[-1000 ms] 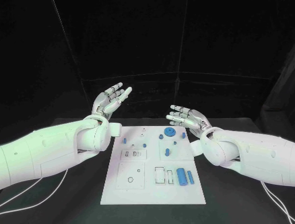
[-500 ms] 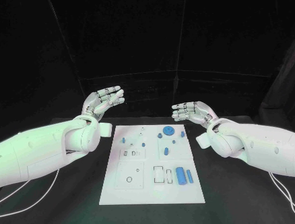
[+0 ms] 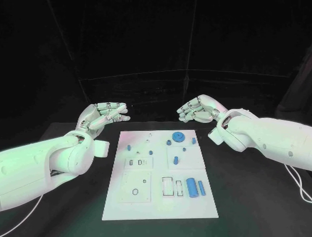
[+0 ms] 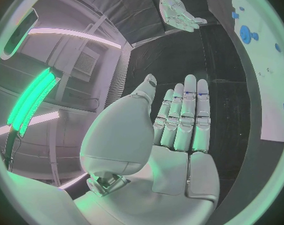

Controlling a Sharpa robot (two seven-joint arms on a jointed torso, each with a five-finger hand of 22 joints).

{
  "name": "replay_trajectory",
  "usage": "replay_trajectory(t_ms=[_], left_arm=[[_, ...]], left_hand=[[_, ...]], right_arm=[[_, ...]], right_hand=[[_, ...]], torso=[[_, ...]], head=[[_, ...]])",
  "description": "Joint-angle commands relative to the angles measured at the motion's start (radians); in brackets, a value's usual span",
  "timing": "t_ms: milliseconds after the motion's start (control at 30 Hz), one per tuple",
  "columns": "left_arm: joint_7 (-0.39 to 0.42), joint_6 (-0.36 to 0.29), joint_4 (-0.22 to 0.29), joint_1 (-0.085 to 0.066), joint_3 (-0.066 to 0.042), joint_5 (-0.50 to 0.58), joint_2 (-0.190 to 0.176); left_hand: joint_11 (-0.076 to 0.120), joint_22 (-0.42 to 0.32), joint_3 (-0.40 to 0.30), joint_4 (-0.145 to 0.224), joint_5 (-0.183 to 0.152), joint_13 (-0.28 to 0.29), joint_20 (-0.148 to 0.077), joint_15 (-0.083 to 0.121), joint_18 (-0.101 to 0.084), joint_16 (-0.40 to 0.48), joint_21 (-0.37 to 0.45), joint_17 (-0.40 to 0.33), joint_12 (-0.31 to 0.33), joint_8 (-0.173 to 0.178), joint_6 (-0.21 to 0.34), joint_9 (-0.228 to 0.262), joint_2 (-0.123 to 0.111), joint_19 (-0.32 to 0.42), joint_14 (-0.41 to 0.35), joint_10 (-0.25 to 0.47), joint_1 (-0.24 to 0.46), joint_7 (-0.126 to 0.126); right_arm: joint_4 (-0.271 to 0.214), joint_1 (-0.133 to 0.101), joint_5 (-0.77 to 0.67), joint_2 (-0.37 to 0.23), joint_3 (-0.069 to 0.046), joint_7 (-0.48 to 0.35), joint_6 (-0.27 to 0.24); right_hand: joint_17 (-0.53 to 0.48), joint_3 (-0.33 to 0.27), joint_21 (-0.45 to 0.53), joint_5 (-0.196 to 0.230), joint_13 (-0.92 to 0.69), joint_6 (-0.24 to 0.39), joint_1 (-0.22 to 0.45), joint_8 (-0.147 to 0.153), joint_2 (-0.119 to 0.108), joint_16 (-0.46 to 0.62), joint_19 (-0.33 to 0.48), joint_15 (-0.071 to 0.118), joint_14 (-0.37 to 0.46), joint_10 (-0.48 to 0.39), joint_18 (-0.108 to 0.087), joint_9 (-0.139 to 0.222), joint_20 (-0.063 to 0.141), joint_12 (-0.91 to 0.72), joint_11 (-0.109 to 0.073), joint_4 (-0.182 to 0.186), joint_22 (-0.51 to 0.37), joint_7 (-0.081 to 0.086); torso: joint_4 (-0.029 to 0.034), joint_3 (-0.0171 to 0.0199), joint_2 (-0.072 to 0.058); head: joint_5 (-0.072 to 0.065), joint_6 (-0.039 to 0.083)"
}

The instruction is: Assemble the parts on the task board

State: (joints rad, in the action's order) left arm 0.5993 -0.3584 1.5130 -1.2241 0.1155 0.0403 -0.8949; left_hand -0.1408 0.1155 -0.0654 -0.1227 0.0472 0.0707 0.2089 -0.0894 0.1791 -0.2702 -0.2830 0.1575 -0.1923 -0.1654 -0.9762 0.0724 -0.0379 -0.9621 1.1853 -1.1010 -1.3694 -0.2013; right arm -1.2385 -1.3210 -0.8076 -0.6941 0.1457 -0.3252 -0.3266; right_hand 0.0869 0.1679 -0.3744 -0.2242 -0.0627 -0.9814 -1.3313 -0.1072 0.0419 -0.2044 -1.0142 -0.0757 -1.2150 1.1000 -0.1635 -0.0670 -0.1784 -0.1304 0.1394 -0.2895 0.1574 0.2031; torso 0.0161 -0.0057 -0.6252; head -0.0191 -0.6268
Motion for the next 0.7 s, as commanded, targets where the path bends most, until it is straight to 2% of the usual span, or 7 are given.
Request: replay_trajectory(t_ms=[33, 100, 133, 167, 400, 600, 700], left_arm=[[-0.014, 0.047, 0.042, -0.003, -0.001, -0.052, -0.02], [-0.017, 0.048, 0.064, -0.003, -0.001, -0.054, -0.031], [-0.018, 0.049, 0.074, -0.003, -0.001, -0.055, -0.035], [-0.019, 0.049, 0.083, -0.003, -0.001, -0.056, -0.04], [-0.023, 0.052, 0.133, -0.003, -0.001, -0.058, -0.058], [-0.026, 0.056, 0.151, -0.003, -0.001, -0.058, -0.06], [-0.026, 0.058, 0.161, -0.003, -0.001, -0.059, -0.061]], left_hand=[[0.001, -0.004, 0.001, 0.01, 0.002, -0.002, -0.003, 0.002, 0.006, -0.002, -0.001, 0.008, 0.012, 0.009, -0.01, -0.003, 0.01, -0.013, 0.01, -0.012, 0.002, -0.001], [0.001, -0.007, 0.001, 0.013, 0.002, -0.003, -0.004, 0.002, 0.006, 0.004, 0.003, 0.01, 0.019, 0.013, -0.012, -0.004, 0.011, -0.015, 0.009, -0.014, 0.004, -0.001], [0.001, -0.009, 0.002, 0.014, 0.002, -0.003, -0.004, 0.002, 0.006, 0.006, 0.005, 0.011, 0.021, 0.015, -0.013, -0.005, 0.012, -0.015, 0.008, -0.015, 0.004, -0.002], [0.0, -0.01, 0.002, 0.015, 0.002, -0.003, -0.003, 0.001, 0.005, 0.008, 0.007, 0.012, 0.024, 0.016, -0.013, -0.005, 0.012, -0.015, 0.007, -0.016, 0.005, -0.002], [-0.001, -0.015, 0.003, 0.02, 0.002, -0.004, -0.002, 0.0, 0.005, 0.017, 0.015, 0.016, 0.034, 0.023, -0.015, -0.006, 0.014, -0.016, 0.004, -0.017, 0.008, -0.003], [-0.002, -0.018, 0.003, 0.023, 0.002, -0.004, -0.002, -0.001, 0.005, 0.022, 0.019, 0.017, 0.04, 0.027, -0.015, -0.007, 0.015, -0.017, 0.003, -0.018, 0.009, -0.004], [-0.003, -0.02, 0.004, 0.024, 0.002, -0.004, -0.001, -0.002, 0.005, 0.025, 0.021, 0.019, 0.043, 0.03, -0.015, -0.007, 0.016, -0.017, 0.002, -0.018, 0.011, -0.005]], right_arm=[[-0.007, -0.013, -0.37, 0.008, -0.008, 0.158, 0.035], [-0.012, -0.017, -0.432, 0.013, -0.01, 0.19, 0.042], [-0.014, -0.018, -0.459, 0.015, -0.011, 0.204, 0.045], [-0.016, -0.019, -0.484, 0.018, -0.012, 0.217, 0.047], [-0.03, -0.023, -0.634, 0.036, -0.015, 0.285, 0.066], [-0.039, -0.024, -0.709, 0.051, -0.016, 0.317, 0.098], [-0.045, -0.024, -0.735, 0.055, -0.016, 0.332, 0.119]], right_hand=[[0.049, 0.024, -0.153, 0.005, -0.001, -0.063, -0.001, 0.012, -0.043, -0.078, -0.154, 0.067, -0.225, 0.1, -0.02, -0.001, 0.074, 0.015, -0.041, 0.002, 0.074, -0.028], [0.076, 0.032, -0.207, 0.007, 0.0, -0.071, 0.012, 0.02, -0.054, -0.107, -0.169, 0.078, -0.269, 0.118, -0.017, 0.001, 0.089, 0.03, -0.048, 0.003, 0.105, -0.033], [0.084, 0.036, -0.22, 0.007, 0.0, -0.073, 0.016, 0.023, -0.056, -0.114, -0.167, 0.079, -0.275, 0.122, -0.017, 0.001, 0.09, 0.036, -0.05, 0.003, 0.113, -0.034], [0.094, 0.041, -0.236, 0.007, 0.0, -0.075, 0.021, 0.027, -0.059, -0.123, -0.167, 0.081, -0.282, 0.125, -0.016, 0.001, 0.092, 0.042, -0.05, 0.004, 0.123, -0.035], [0.146, 0.064, -0.299, 0.014, 0.0, -0.076, 0.047, 0.041, -0.077, -0.177, -0.161, 0.083, -0.294, 0.119, -0.017, 0.001, 0.094, 0.069, -0.049, 0.006, 0.16, -0.035], [0.224, 0.078, -0.366, 0.021, -0.001, -0.051, 0.067, 0.044, -0.094, -0.298, -0.174, 0.078, -0.292, 0.06, -0.02, 0.002, 0.094, 0.067, -0.044, 0.009, 0.197, -0.037], [0.26, 0.082, -0.395, 0.023, -0.002, -0.041, 0.07, 0.042, -0.096, -0.36, -0.179, 0.079, -0.293, 0.045, -0.019, 0.001, 0.092, 0.066, -0.044, 0.01, 0.213, -0.037]], torso=[[0.0139, -0.0078, -0.038], [0.0164, -0.0092, -0.046], [0.0185, -0.0103, -0.054], [0.0215, -0.0117, -0.062], [0.0361, -0.0167, -0.089], [0.0455, -0.0185, -0.105], [0.0466, -0.019, -0.113]], head=[[-0.011, 0.016], [-0.012, 0.019], [-0.013, 0.025], [-0.016, 0.03], [-0.026, 0.039], [-0.035, 0.043], [-0.037, 0.046]])
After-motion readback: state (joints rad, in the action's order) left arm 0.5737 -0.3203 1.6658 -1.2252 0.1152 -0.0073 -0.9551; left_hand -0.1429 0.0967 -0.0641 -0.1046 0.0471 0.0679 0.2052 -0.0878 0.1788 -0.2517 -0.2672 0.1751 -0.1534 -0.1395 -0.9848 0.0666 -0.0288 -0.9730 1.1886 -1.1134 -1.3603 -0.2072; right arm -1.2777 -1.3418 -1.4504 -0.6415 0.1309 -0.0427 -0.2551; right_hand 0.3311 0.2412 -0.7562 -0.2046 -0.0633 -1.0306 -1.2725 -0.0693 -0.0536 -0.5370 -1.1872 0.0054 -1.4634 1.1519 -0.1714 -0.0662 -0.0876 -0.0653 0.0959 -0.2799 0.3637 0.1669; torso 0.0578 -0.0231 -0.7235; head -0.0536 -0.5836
